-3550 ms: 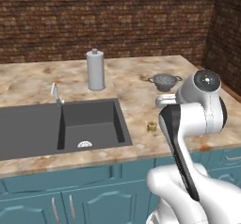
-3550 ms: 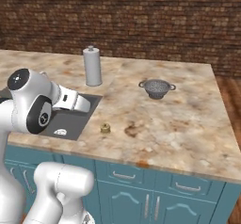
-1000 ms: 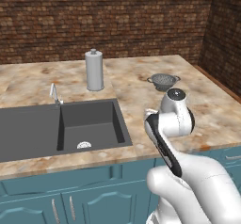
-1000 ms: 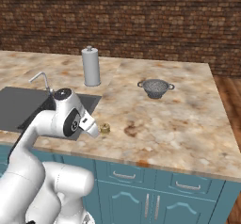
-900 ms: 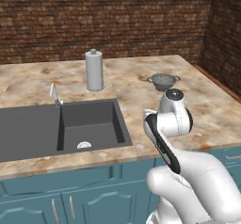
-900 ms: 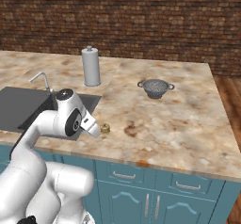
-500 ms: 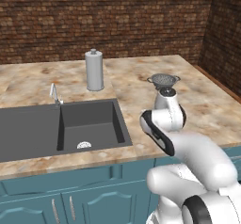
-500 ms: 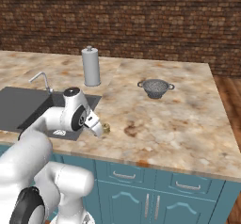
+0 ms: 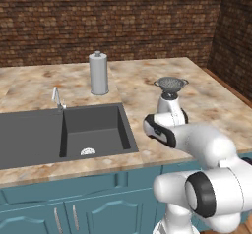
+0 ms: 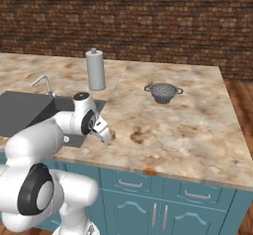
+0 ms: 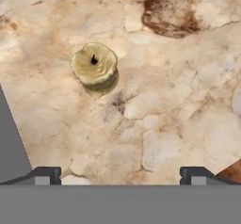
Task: Pick the candle and candle from the dining table and place them in the open cabinet. Close the cabinet after placing the objects.
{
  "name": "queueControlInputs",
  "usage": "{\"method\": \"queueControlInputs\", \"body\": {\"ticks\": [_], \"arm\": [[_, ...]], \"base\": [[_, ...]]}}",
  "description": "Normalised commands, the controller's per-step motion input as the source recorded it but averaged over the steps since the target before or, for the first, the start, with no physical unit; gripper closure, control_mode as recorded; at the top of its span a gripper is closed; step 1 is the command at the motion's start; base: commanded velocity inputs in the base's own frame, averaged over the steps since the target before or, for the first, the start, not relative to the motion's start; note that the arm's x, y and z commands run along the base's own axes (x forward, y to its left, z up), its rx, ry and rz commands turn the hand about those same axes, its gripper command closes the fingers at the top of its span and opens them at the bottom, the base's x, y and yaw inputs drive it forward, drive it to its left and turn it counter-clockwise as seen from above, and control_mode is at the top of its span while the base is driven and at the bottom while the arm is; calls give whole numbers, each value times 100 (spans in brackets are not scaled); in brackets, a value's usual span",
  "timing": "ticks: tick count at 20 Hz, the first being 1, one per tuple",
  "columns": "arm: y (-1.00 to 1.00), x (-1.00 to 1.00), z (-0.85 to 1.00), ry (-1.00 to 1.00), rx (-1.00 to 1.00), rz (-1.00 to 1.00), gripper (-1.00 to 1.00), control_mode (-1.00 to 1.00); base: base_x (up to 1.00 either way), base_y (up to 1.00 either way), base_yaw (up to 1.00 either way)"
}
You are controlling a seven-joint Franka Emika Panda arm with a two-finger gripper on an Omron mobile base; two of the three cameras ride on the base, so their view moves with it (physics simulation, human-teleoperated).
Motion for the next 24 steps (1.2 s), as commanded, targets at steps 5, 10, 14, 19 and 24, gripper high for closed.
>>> {"method": "queueControlInputs", "body": {"ticks": [5,10,14,19,24], "arm": [[0,26,-24,0,0,0,-100,-100],[0,28,-25,0,0,0,-100,-100],[0,25,-24,0,0,0,-100,-100],[0,24,-21,0,0,0,-100,-100],[0,25,-16,0,0,0,-100,-100]], "base": [[0,0,0],[0,0,0],[0,0,0],[0,0,0],[0,0,0]]}}
